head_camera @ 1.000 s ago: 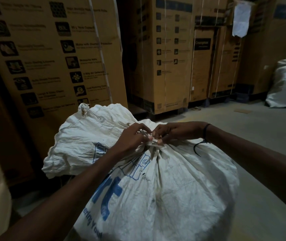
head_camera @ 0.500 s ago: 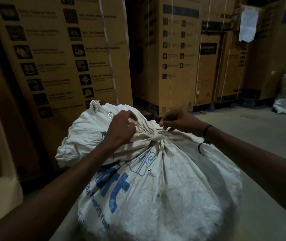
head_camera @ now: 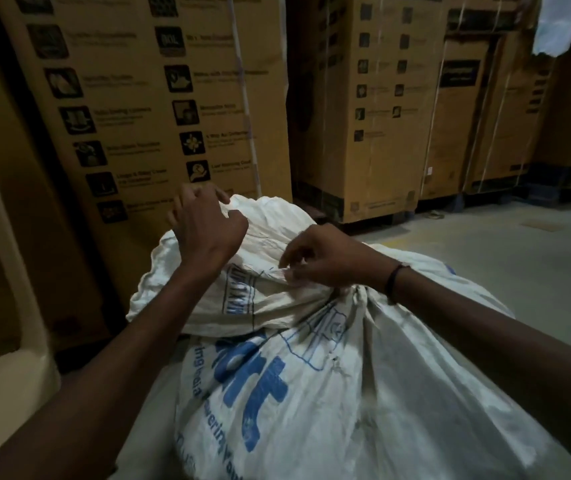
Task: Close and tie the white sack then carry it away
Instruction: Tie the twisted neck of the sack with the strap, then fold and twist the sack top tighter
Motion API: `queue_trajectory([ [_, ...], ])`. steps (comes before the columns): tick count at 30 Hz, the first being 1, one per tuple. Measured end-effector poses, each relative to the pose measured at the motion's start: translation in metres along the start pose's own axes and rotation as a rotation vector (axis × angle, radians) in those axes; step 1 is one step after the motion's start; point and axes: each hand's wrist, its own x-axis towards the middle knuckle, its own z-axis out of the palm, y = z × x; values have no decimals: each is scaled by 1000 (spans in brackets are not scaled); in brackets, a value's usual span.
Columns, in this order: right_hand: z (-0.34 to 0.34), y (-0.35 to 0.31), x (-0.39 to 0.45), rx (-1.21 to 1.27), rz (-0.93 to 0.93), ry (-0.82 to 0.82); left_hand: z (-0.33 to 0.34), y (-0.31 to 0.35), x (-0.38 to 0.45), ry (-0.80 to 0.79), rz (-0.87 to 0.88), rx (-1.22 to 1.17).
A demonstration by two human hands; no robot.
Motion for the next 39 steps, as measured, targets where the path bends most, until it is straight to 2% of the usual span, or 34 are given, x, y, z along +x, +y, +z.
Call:
queue_trajectory([
  [2,-4,6,-3,151,62,-40,-2,-4,6,33,5,35],
  [4,-10,12,-8,429,167,-73,-2,-6,14,-18,-25,66],
  [6,-13,14,-8,581,238,-107,-5,-5,23,-93,-116,52],
  [9,-18,13,-4,587,249,-156,-13,-4,38,-175,-248,89],
  [13,-37,4,1,575,331,-229,-37,-10,63,-421,-475,7],
  [15,-52,-5,0,559,372,-258,-52,-5,70,-533,-463,-64],
  [17,-67,-16,4,603,431,-202,-66,9,70,-562,-404,-179],
  [20,-98,-42,25,973,686,-37,-80,45,64,-639,-308,-268],
  [22,-122,-61,42,1116,838,1,-86,75,60,-727,-281,-288],
  [26,-166,-91,68,1011,931,-113,-96,122,57,-881,-244,-421],
  [29,-184,-96,70,981,956,-87,-107,143,52,-1014,-285,-405],
  [32,-202,-98,65,919,978,-78,-126,163,40,-1046,-381,-405],
  [34,-215,-104,64,603,902,32,-136,177,29,-1050,-403,-407],
  [36,-228,-114,70,370,724,143,-143,192,19,-1087,-409,-409],
  [38,-239,-120,80,373,612,129,-144,210,12,-1112,-401,-434],
  [39,-243,-121,86,412,585,40,-145,218,8,-1111,-398,-456],
])
